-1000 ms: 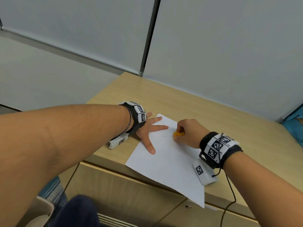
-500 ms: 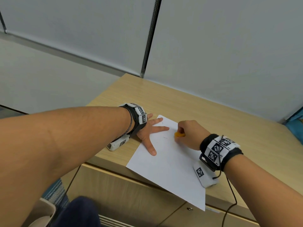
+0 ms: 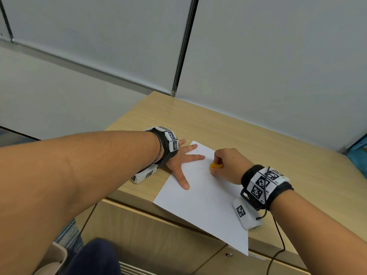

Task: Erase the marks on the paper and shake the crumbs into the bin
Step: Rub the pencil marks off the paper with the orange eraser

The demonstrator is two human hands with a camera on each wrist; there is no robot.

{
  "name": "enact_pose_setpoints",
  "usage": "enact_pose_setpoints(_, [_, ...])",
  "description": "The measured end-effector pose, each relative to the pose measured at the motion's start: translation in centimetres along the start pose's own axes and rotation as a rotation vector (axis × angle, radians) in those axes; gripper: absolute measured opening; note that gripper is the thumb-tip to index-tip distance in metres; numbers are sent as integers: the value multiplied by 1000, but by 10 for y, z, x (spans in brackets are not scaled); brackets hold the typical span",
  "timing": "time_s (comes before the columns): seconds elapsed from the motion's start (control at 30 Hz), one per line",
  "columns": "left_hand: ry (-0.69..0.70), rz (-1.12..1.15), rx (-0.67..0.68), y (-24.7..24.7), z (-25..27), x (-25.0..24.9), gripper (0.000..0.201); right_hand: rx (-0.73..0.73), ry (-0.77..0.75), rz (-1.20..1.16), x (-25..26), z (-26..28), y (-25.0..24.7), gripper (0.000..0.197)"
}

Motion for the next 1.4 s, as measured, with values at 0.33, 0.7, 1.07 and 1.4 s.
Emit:
enact_pose_setpoints(0.33, [6, -1, -11, 1, -1, 1, 128, 251, -226, -165, -3, 14, -10, 16])
enact_pose_setpoints(0.7, [21, 22, -19, 1, -2, 2, 127, 28, 9, -171, -50, 18, -17, 14])
enact_pose_setpoints(1.07, [17, 11, 14, -2, -1, 1, 127, 48, 12, -175, -42, 27, 0, 16])
enact_pose_setpoints(1.4, [142, -44, 20, -13, -12, -48, 118, 24, -13, -109, -35, 25, -4, 15])
Point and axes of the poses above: each hand's wrist, its own z-axis away from the middle knuckle, its own y-axis out of the palm, x = y × z, the point moved 2 cm from there along -z, towards the middle knuckle, and after that the axes turned 12 degrees about z, right-handed, at the moved point
